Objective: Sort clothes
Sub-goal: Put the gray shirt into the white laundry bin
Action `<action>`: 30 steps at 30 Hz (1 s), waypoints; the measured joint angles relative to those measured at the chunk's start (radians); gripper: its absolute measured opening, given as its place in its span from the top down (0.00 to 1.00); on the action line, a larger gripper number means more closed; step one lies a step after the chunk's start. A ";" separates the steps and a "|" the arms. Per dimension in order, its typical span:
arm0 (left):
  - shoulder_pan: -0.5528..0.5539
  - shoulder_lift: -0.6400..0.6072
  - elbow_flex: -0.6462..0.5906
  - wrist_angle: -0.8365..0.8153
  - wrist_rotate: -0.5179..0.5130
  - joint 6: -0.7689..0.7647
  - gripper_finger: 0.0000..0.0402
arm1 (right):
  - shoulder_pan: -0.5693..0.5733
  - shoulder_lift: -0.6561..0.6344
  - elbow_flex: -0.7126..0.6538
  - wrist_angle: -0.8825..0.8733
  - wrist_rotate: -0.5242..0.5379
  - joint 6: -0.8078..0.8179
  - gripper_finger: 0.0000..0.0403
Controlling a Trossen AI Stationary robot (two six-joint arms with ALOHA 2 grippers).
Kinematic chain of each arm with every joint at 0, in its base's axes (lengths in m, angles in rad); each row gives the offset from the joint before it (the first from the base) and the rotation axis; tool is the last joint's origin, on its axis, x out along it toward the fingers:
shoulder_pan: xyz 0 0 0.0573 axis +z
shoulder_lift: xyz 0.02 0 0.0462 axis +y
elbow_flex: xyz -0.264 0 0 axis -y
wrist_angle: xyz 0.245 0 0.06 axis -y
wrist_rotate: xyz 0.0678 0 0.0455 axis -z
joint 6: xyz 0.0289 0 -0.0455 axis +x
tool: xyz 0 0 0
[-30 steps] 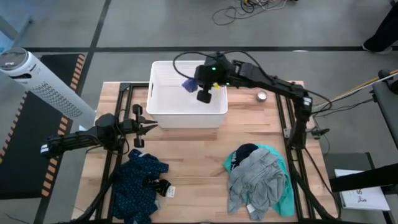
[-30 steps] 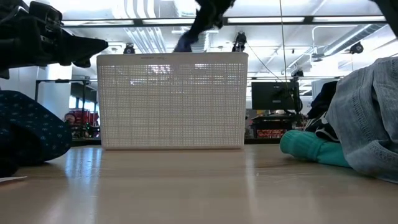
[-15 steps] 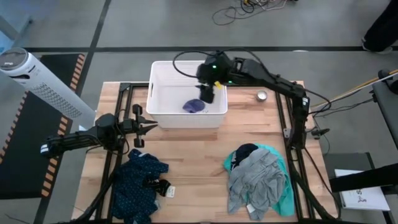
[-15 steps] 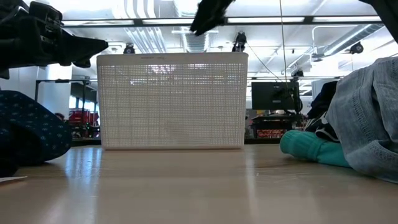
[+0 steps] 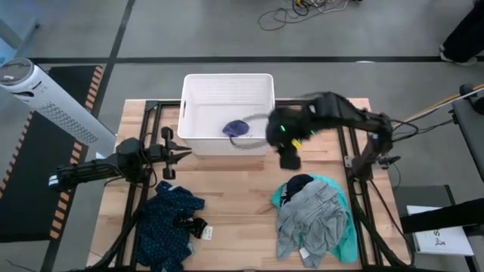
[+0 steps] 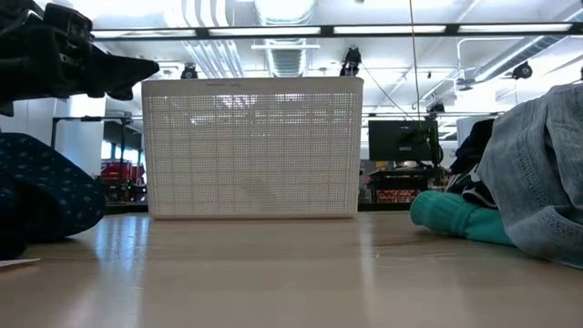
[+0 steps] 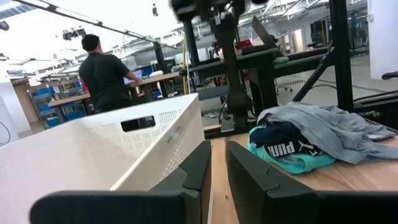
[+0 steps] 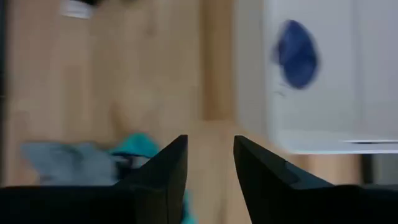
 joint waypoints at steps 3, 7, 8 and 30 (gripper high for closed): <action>0.000 0.009 0.000 0.002 0.000 0.000 0.91 | 0.091 -0.059 -0.107 -0.003 0.018 0.096 0.70; 0.000 0.024 0.000 0.006 0.000 0.000 0.91 | 0.209 -0.112 -0.247 -0.001 0.063 0.250 0.63; 0.000 0.026 0.000 0.004 0.000 0.000 0.91 | 0.238 -0.121 -0.283 0.000 0.076 0.287 0.61; 0.000 0.040 0.000 0.005 0.000 0.000 0.91 | 0.462 -0.180 -0.889 0.299 0.004 0.544 0.37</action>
